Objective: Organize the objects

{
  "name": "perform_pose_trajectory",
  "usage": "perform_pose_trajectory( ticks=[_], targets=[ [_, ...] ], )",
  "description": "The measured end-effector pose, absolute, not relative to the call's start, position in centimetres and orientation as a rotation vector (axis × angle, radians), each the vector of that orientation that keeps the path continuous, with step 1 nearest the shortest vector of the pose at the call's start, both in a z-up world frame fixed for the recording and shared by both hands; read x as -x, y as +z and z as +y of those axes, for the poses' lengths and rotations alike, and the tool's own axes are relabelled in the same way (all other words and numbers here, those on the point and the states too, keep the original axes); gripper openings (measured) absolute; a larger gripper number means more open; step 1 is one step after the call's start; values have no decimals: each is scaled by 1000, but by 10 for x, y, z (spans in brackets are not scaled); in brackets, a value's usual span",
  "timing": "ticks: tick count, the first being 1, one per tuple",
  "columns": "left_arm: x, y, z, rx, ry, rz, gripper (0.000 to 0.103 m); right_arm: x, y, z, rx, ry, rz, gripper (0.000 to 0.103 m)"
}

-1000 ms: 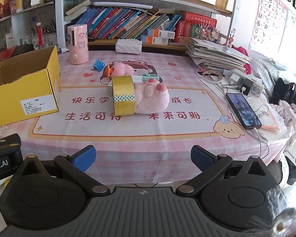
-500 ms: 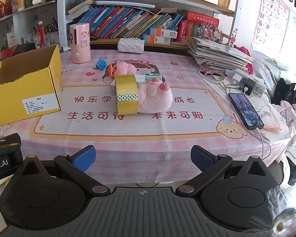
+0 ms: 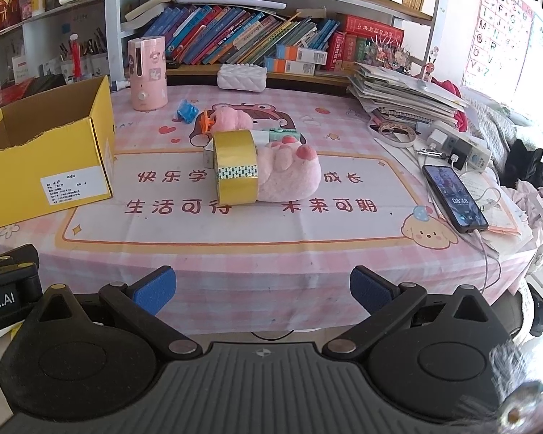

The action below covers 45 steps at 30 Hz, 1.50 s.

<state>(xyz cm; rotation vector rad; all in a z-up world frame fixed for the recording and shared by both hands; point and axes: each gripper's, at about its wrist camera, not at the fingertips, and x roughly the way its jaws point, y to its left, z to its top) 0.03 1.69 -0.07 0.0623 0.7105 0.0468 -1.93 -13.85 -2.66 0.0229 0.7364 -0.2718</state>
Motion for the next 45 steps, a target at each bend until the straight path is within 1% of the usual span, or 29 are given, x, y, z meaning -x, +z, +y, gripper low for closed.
perform_pose_trajectory(
  ticks=[27,45],
  targets=[
    [-8,-9,14,-35,47,764,103,15,-33,-144,-17,-257,783,103],
    [-40,-9,-12,-23,92,767,103,-27,-32,-177,-27,-158,786,103]
  ],
)
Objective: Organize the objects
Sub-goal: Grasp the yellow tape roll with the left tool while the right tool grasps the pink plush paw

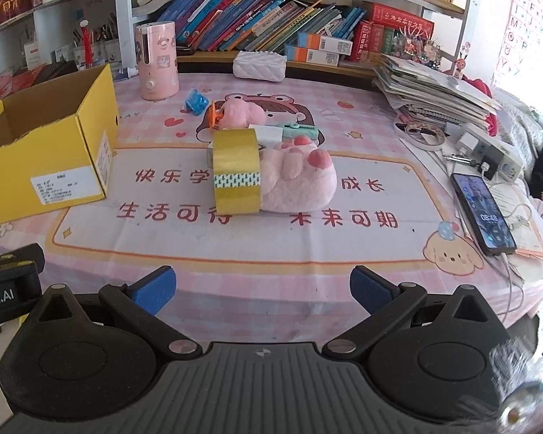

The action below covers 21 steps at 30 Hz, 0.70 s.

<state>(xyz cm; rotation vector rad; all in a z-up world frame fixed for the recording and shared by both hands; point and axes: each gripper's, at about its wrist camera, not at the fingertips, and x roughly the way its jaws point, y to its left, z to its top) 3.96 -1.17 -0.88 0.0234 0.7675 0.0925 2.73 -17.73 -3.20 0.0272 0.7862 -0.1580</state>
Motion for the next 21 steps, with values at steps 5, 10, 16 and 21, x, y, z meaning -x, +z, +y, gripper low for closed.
perform_pose_trajectory(
  ticks=[5,10,16,21],
  targets=[
    [-52,-10,-27,-12,83,778,103,-40,-29,-195,-26,-136,768,101],
    [-65,-14,-47,-28,86,798,103,-55,-28,-216,-59,-85,763,92],
    [-79,-18,-73,-30,62,824,103,-73,-31,-241,-49,-56,768,89],
    [-85,-14,-87,-10,59,786,103,-84,-31,-260,-52,-39,737,81]
  ],
)
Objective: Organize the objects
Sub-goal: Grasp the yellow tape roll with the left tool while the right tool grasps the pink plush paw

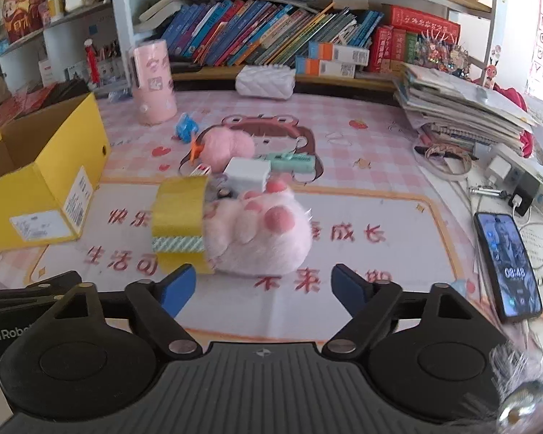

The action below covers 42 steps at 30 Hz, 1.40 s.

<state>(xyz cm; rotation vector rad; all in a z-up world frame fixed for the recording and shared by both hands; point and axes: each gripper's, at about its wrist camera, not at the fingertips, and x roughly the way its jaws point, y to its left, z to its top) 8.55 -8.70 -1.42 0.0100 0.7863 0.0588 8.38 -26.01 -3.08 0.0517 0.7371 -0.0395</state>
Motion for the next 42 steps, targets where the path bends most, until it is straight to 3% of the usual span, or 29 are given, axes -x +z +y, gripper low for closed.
perform_pose_trajectory(
  ticks=[9,23,26,28,30,42],
  targets=[
    [-93,-23,-107,-48,77,788,103,-105,-41,-288,-118,-29,718,88],
    [-106,-20,-101,65,49,780,103,-164,-63,-290,-209,107,817,86],
    [-112,-20,-108,77,-7,771,102,-170,-62,-296,-245,142,831,76],
    [-118,-22,-117,69,-43,774,102,-170,-58,-303,-259,141,817,58],
    [-125,-24,-128,53,-72,780,102,-170,-56,-311,-285,153,813,53],
    [-167,-43,-184,-98,-103,808,102,-153,-32,-360,-212,9,685,50]
  ],
)
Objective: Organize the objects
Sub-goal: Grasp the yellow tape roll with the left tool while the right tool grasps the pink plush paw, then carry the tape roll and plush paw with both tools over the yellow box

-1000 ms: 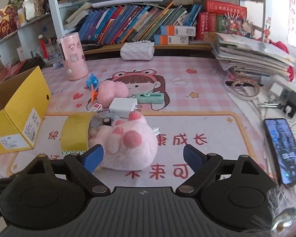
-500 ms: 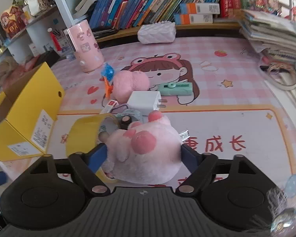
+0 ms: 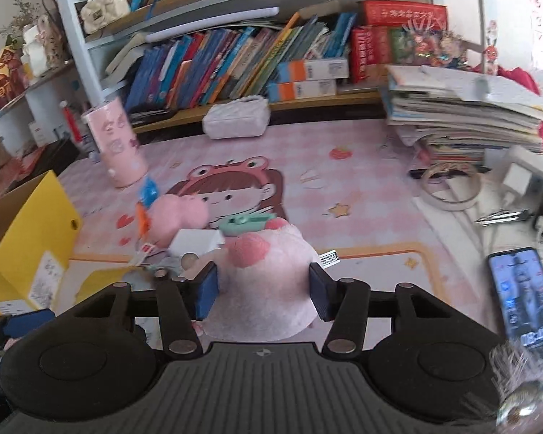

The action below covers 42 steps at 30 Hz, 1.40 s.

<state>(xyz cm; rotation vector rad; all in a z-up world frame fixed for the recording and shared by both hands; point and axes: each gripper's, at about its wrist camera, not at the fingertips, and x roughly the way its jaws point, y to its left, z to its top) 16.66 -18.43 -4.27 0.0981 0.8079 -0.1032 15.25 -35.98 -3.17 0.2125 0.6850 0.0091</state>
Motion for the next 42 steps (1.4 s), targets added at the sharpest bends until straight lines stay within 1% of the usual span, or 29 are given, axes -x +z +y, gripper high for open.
perform_pose_trajectory(
  ticks=[3,6,8,9,11,12,15,21,25,33,42],
  targets=[
    [-173,-47,-187,-117,-77,829,100,-151,-33,-364,-214,14,688,50],
    [-179,-51,-184,-81,-69,857,89,-150,-32,-364,-199,28,684,50],
    [-182,-53,-180,-57,-60,879,74,-149,-31,-362,-194,37,680,50],
    [-183,-55,-179,-46,-59,887,69,-148,-31,-362,-193,40,679,50],
    [-187,-58,-175,-16,-56,919,46,-148,-31,-362,-190,43,681,50],
    [-188,-59,-172,8,-67,928,40,-148,-31,-362,-188,43,684,50],
    [-184,-56,-167,53,-73,915,40,-147,-32,-362,-186,35,693,50],
    [-171,-32,-151,172,-115,852,38,-145,-32,-361,-204,23,700,50],
    [-158,-21,-138,197,-96,809,38,-142,-31,-350,-197,46,701,50],
    [-132,-8,-97,214,-63,760,38,-128,-20,-310,-164,105,683,50],
    [-91,2,-22,229,-15,706,38,-106,-11,-237,-131,166,679,51]
  ],
)
